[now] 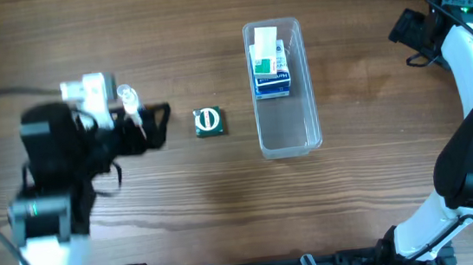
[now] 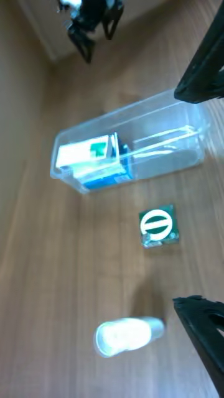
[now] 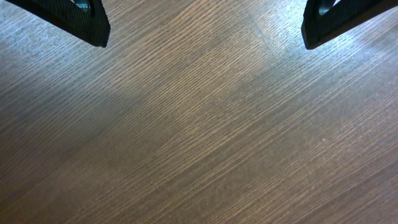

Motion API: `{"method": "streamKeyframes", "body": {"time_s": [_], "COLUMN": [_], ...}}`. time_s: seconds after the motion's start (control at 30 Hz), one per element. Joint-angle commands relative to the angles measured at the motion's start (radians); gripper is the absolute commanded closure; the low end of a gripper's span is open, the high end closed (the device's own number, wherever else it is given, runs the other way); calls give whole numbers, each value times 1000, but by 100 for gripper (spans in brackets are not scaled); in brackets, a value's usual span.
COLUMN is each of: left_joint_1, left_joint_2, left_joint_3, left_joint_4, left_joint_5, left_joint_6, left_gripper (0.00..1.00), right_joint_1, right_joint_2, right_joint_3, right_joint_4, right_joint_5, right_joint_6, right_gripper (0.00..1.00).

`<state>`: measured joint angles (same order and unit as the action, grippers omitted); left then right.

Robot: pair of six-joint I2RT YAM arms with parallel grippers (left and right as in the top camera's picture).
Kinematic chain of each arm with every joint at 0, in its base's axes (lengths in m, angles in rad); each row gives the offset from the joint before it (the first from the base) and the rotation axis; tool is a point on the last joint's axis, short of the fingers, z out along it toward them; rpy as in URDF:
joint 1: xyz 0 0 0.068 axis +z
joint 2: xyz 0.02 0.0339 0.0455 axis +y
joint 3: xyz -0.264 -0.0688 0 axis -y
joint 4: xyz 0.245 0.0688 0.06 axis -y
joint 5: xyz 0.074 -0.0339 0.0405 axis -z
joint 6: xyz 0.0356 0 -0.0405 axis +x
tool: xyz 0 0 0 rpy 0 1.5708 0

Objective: Pack container
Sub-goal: 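Move the left gripper down over the green Zam-Buk tin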

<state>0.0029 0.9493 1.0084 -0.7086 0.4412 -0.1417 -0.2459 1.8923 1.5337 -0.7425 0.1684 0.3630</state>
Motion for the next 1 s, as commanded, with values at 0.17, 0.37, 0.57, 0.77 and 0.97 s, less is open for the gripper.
{"method": "streamKeyframes", "body": {"time_s": [0.17,0.37,0.57,0.77,0.97], "left_joint_1": [-128,-418,-419,-418,-419], "left_joint_2": [253,336,576,718,785], "left_joint_3": [164,229,402,409,409], "left_joint_4": [23,-73,-286,-290,-224], "left_joint_5": [-58,-559,-554,-500,-431], "left_joint_6": [-53,-276,-363,-362,-353], "left_gripper": [0,0,0,0,0], "right_joint_1": [-4,-4,-4,-4,-4], "right_joint_2": [2,2,2,2,2], "right_joint_3": [-4,-4,-4,-4,-4], "right_joint_4": [2,2,2,2,2], "right_joint_5": [-5,-5,-5,-5,-5], "right_joint_6": [14,14,14,13,14], "right_gripper": [0,0,0,0,0]}}
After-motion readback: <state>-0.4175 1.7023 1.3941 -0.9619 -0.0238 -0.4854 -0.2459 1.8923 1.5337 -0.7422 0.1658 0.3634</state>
